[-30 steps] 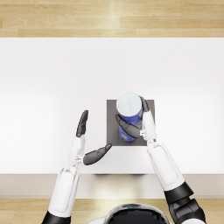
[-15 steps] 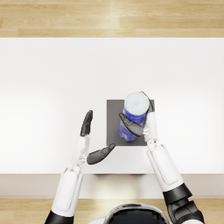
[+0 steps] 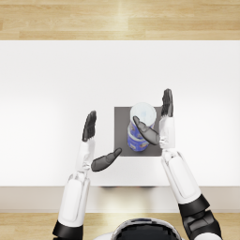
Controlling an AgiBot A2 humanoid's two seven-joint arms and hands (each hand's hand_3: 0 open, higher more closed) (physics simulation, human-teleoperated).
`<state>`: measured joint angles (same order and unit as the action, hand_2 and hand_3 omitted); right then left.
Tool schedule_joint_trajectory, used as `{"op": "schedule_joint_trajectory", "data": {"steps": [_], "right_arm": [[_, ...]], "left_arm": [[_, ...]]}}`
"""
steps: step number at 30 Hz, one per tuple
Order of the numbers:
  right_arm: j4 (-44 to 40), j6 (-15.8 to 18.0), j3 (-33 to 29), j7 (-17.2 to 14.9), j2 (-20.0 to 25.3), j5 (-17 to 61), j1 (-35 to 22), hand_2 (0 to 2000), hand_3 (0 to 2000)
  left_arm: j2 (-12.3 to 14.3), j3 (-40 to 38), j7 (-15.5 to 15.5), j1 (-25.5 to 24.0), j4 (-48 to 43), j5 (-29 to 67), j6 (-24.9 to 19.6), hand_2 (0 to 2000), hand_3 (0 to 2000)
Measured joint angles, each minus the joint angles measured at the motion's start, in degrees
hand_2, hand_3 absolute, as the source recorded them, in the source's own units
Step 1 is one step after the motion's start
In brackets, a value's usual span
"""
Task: Pick up the blue can on the left and place it in the middle, then pick up the blue can on the right and place it on top of the can in the middle
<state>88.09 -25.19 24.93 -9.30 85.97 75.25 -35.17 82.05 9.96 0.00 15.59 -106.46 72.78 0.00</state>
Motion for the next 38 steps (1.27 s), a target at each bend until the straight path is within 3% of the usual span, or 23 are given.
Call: {"op": "schedule_joint_trajectory", "data": {"steps": [7,10,12,14,16,24,38], "right_arm": [[7.28,0.58,-7.6,-0.06,1.63,-0.03,-0.78,0,0],[10.16,9.0,-10.79,0.18,1.82,-0.03,-0.55,0,0],[11.74,16.57,-13.06,3.43,1.85,-0.04,-0.17,0,0],[13.4,20.76,-15.52,6.28,1.83,-0.04,0.43,0,0],[14.9,22.92,-18.3,7.75,1.8,-0.05,1.23,0,0],[17.45,25.04,-29.58,9.19,2.26,-0.08,5.66,0,0],[17.01,25.19,-31.44,9.3,2.5,-0.08,7.06,0,0]], "left_arm": [[2.96,-3.66,0.0,7.13,-0.24,-0.01,0.0,0,0],[3.35,-6.89,0.0,10.16,-0.19,-0.01,0.0,0,0],[3.27,-9.25,0.0,11.94,-0.09,-0.02,0.0,0,0],[3.11,-11.7,0.0,13.19,-0.14,-0.02,0.0,0,0],[3.0,-13.91,0.0,13.68,-0.35,-0.03,0.0,0,0],[3.42,-20.26,0.0,11.81,1.82,-0.04,0.0,0,0],[3.79,-21.41,0.0,10.51,2.88,-0.05,0.0,0,0]]}}
